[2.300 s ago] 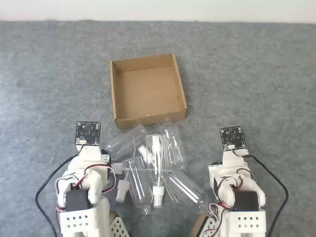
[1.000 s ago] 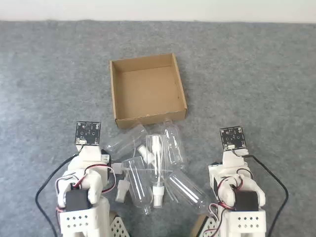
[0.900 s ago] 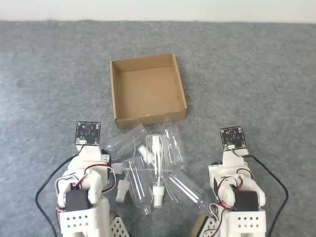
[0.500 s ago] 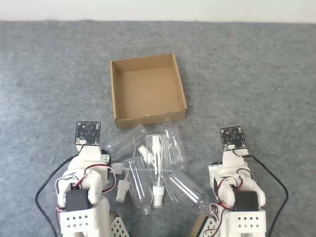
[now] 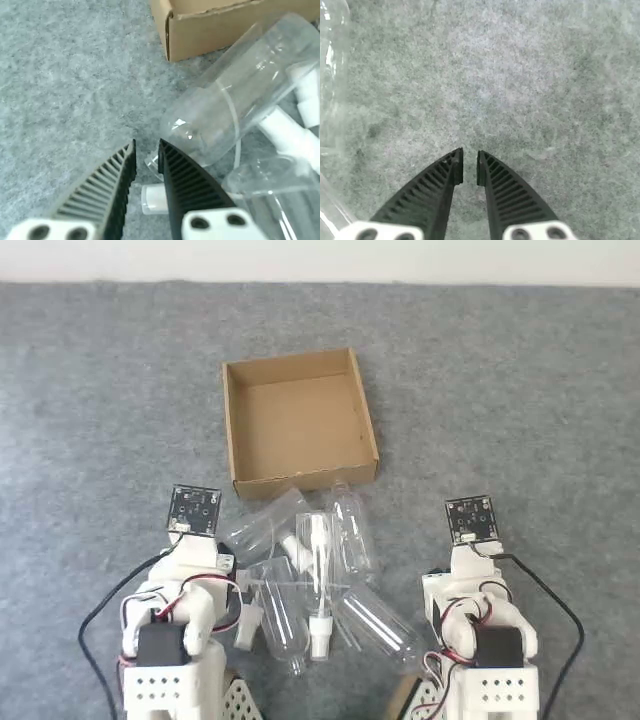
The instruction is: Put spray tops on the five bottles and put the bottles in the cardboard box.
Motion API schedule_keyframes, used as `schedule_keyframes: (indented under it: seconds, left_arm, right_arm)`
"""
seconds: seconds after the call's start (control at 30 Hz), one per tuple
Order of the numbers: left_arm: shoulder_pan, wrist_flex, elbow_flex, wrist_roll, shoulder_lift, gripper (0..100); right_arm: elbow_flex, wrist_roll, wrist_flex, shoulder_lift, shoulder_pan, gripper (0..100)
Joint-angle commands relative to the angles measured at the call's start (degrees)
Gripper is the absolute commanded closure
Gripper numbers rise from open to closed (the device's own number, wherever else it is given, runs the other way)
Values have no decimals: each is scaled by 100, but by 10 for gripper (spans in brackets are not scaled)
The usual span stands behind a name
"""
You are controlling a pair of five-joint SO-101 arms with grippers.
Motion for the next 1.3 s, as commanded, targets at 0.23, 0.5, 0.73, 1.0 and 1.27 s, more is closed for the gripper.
schedule_keyframes:
  seconds: [0.23, 0.5, 0.73, 1.0, 1.27]
  left_arm:
    - [-9, -826, -110, -18, -97, 927]
    - [-18, -818, -303, -26, -97, 927]
    - [-835, -835, -365, -35, -97, 927]
    - [-967, -492, -514, 0, -97, 927]
    - [-976, -492, -541, -35, -97, 925]
  right_arm:
    - [97, -18, 48, -136, -338, 969]
    - [97, -18, 48, -136, -338, 969]
    - [79, -9, 22, -136, -303, 968]
    - [-677, 0, -242, -136, 101, 968]
    - [-1468, 1503, -787, -136, 593, 967]
